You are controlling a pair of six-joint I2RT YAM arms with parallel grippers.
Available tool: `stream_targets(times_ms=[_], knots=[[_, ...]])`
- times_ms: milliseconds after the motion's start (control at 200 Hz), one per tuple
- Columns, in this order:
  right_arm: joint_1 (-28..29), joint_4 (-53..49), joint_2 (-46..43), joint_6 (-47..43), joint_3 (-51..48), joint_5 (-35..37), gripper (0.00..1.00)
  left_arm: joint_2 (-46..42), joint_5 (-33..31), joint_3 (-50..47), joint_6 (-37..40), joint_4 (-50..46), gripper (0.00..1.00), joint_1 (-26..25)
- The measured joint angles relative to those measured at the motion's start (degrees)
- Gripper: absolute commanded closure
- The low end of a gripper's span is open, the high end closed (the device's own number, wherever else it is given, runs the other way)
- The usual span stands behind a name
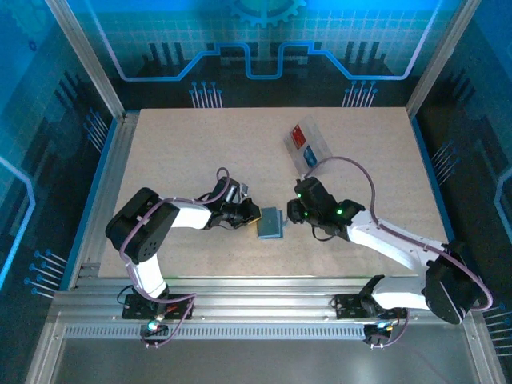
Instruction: Put the credit cards into the card holder
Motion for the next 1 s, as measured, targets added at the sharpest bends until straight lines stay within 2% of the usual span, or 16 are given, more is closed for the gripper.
stream_targets(times_ms=[80,205,340,480,1001], knots=[[-0.04,0.24,2.99,-1.03,3.41,-4.90,0.74,0.02,-0.22,-0.24,-0.28,0.55,0.91,-0.11],[-0.09,2.71,12.74,-2.32,7.82,-12.90,0.69,0.02,-0.22,-0.48,-1.11,1.01,0.91,-0.13],[-0.31,3.41,20.50,-3.02,8.37,-17.33,0.65,0.02,-0.28,-0.90,-1.33,1.84,0.91,-0.15],[-1.31,3.34,23.41,-3.02,8.13,-17.92,0.60,0.02,-0.44,-1.29,-1.46,2.62,0.91,-0.17],[-2.51,4.33,24.98,-2.99,6.10,-18.38,0.58,0.13,-0.46,-2.14,-1.51,4.66,0.91,-0.22]])
